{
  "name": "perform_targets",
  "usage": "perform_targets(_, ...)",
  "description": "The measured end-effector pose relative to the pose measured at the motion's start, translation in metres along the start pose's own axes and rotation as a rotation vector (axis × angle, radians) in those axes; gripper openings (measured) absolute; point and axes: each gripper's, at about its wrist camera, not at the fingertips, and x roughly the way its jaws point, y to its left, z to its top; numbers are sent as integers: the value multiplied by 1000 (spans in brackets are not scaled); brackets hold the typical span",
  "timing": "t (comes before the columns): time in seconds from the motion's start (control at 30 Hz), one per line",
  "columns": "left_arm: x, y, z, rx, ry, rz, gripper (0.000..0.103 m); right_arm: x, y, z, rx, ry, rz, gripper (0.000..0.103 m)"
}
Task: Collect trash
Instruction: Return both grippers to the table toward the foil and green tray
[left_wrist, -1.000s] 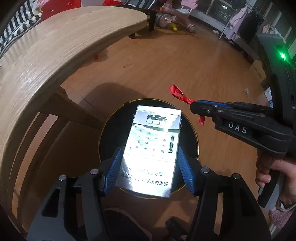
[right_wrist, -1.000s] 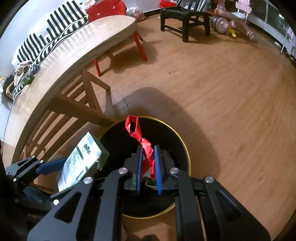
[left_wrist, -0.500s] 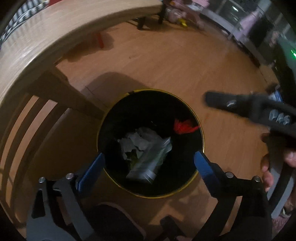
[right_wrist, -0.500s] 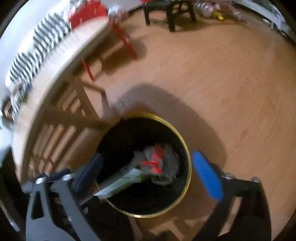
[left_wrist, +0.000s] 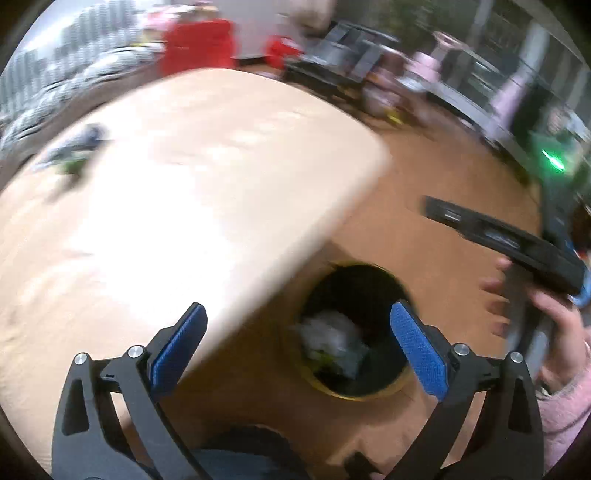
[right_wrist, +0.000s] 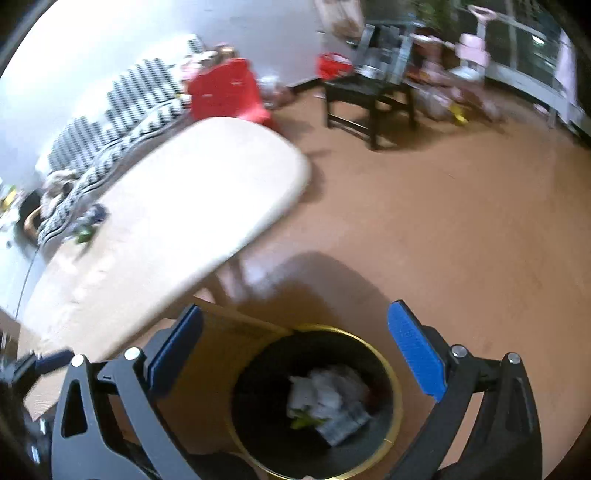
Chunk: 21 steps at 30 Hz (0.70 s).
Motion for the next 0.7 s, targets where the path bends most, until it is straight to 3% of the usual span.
perform_targets(0.13,-15,100,13,-175,-3,108,97,14,61,21,-95,6,45,96)
perform_targets(0.2,-22,148,12,-219,-9,175,97,25,98,29,-164,13,60,96)
perform_targets(0.33,-34,213,15,-281,-1,232,97,50,174,44,-292,38,103,96)
perform_targets(0.7,-14,315,45,-230,39,252,97,143,356,67,-536,120,180,96)
